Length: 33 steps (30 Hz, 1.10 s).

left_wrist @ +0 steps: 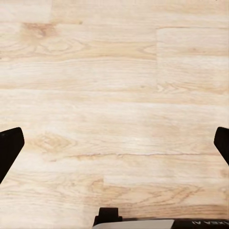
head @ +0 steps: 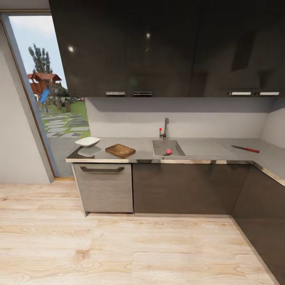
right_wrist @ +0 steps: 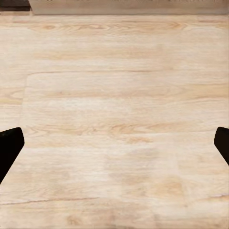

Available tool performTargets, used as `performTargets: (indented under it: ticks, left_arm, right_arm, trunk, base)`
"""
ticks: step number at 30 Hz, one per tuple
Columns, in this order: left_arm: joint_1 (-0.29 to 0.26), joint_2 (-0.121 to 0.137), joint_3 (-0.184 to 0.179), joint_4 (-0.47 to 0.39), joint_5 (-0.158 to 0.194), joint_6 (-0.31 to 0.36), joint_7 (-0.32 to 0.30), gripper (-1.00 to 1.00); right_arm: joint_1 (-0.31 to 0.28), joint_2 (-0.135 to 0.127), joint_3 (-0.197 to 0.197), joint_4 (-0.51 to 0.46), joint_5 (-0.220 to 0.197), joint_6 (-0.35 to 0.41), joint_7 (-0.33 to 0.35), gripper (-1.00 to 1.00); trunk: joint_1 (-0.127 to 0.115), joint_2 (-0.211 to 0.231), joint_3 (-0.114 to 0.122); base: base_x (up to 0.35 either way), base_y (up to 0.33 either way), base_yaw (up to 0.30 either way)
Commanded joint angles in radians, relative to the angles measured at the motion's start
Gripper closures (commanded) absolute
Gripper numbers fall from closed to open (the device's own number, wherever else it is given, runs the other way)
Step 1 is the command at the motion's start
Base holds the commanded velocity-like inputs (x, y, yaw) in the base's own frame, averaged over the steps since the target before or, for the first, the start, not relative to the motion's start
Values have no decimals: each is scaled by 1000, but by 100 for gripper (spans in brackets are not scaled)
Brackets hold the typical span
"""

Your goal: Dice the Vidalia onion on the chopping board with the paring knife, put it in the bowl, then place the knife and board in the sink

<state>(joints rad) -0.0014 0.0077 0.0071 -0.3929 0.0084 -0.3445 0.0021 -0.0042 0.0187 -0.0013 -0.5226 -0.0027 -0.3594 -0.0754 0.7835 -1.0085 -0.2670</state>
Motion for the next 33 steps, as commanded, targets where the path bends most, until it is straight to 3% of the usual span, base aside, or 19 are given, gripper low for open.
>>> performTargets:
  ticks: [1, 33]
  left_arm:
    - [0, 0, 1, 0, 1, -2, 0, -100]
    - [0, 3, 2, -4, 1, -2, 1, -100]
  right_arm:
    - [0, 0, 0, 0, 0, -3, -3, -100]
    - [0, 0, 0, 0, 1, -3, -3, -100]
  trunk:
    - [-4, 7, 2]
    - [-127, 231, 102]
  base:
    - [0, 0, 0]
    - [0, 0, 0]
